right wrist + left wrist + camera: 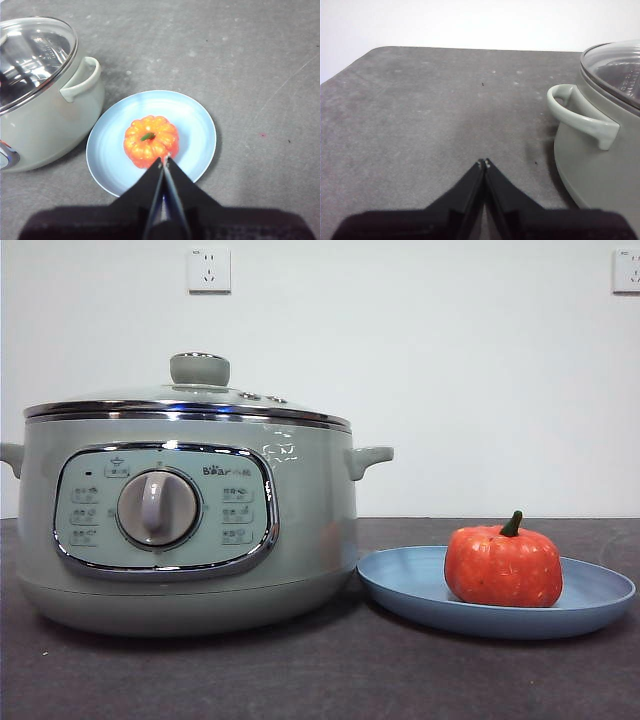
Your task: Take the pumpkin out from the steamer,put the pumpkin in the blue plate,close the lid
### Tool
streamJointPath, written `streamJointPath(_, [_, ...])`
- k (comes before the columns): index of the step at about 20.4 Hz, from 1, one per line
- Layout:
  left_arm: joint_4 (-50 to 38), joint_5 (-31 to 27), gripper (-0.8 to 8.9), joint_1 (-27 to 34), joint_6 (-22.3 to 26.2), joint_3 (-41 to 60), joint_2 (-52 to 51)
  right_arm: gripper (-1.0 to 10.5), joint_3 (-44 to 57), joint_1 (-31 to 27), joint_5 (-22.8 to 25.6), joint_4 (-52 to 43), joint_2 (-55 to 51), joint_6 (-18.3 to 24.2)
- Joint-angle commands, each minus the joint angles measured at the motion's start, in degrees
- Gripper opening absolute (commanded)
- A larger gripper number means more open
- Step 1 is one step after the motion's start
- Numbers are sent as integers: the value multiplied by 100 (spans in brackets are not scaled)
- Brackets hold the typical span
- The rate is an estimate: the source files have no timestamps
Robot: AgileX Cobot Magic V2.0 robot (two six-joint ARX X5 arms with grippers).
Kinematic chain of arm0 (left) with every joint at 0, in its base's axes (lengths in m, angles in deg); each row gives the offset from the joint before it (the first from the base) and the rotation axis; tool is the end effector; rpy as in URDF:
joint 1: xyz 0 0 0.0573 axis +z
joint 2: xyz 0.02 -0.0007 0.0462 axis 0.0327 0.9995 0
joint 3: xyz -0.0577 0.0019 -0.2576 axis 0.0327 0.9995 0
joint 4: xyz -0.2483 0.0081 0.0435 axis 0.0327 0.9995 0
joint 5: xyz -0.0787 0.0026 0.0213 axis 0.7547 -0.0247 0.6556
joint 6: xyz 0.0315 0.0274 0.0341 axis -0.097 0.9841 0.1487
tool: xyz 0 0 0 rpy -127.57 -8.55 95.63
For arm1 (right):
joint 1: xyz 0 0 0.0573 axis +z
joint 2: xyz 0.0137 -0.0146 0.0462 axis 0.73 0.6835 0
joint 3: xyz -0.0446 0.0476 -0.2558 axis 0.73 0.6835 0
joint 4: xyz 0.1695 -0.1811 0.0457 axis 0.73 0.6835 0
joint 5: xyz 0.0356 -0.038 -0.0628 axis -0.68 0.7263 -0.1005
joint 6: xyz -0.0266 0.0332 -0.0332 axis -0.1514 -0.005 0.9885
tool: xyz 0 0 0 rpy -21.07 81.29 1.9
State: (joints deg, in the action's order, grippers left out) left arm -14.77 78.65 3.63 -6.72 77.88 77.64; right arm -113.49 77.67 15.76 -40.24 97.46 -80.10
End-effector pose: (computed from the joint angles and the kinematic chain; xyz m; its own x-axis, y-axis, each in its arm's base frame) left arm 0.0954 0.0029 0.1517 0.9850 0.0301 -0.1699 -0.0387 0.9981 -0.0475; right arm 0.0760 0.0398 0.2686 0.8309 0.3086 -0.4629 -0.3032 0.9488 0.0883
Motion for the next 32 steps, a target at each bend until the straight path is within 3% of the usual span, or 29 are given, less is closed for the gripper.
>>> streamJointPath(1, [-20,26,-3,17,-46,92,-4,-17,39,4,13,-31,-2,-46])
streamJointPath(12, [-17,20,-3,17,-46,92,-4,-16,39,4,22,-35,-2,-35])
streamJointPath(14, [-17,22,-3,17,-46,92,-4,-16,35,4,400,-92,-2,339])
streamJointPath(15, [-20,20,-3,17,-48,92,-4,-16,35,4,546,-105,-2,321])
streamJointPath(18, [-17,20,-3,17,-46,92,-4,-16,98,-85,619,-601,-179,509])
streamJointPath(21, [-20,20,-3,17,-46,92,-4,-16,680,-721,35,-1438,-612,1207])
streamJointPath(26, [-20,22,-3,17,-46,92,-4,-16,2164,-2057,-1381,-2347,-1303,1394])
streamJointPath(32, [-17,20,-3,17,-46,92,-4,-16,2918,-2380,-1504,-2968,-1615,1414])
